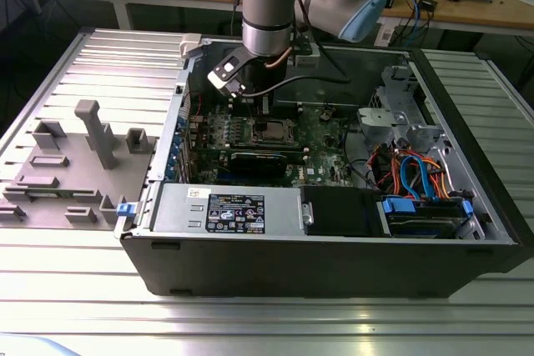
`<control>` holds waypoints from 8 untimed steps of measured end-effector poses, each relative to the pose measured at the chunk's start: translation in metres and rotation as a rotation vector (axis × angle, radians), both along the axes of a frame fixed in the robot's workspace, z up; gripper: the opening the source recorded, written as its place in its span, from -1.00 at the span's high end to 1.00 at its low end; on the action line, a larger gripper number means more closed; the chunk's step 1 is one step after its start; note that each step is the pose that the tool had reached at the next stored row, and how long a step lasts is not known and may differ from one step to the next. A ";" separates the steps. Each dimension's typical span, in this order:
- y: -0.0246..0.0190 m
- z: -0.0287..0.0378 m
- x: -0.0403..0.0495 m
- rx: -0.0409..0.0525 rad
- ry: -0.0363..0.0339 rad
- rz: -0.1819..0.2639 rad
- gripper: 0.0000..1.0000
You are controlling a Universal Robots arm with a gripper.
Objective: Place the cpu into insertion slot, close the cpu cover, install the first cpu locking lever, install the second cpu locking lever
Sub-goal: 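Close the cpu cover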
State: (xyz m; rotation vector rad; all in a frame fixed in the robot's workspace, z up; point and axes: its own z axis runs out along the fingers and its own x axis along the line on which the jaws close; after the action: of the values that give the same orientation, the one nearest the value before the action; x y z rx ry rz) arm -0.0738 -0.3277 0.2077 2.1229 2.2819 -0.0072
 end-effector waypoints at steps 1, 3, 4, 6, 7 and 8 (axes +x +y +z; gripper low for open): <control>-0.0001 0.0015 -0.0001 -0.0005 0.0003 0.000 0.79; -0.0001 0.0030 0.0013 -0.0005 0.0003 0.000 0.79; -0.0001 0.0030 0.0032 -0.0006 0.0003 0.000 0.79; -0.0001 0.0030 0.0099 -0.0005 0.0003 0.000 0.79; -0.0001 0.0030 0.0145 -0.0005 0.0002 0.000 0.79; -0.0001 0.0030 0.0188 -0.0004 0.0003 0.000 0.79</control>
State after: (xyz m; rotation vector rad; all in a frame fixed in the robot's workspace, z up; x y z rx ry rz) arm -0.0551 -0.3278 0.2106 2.1228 2.2819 -0.0080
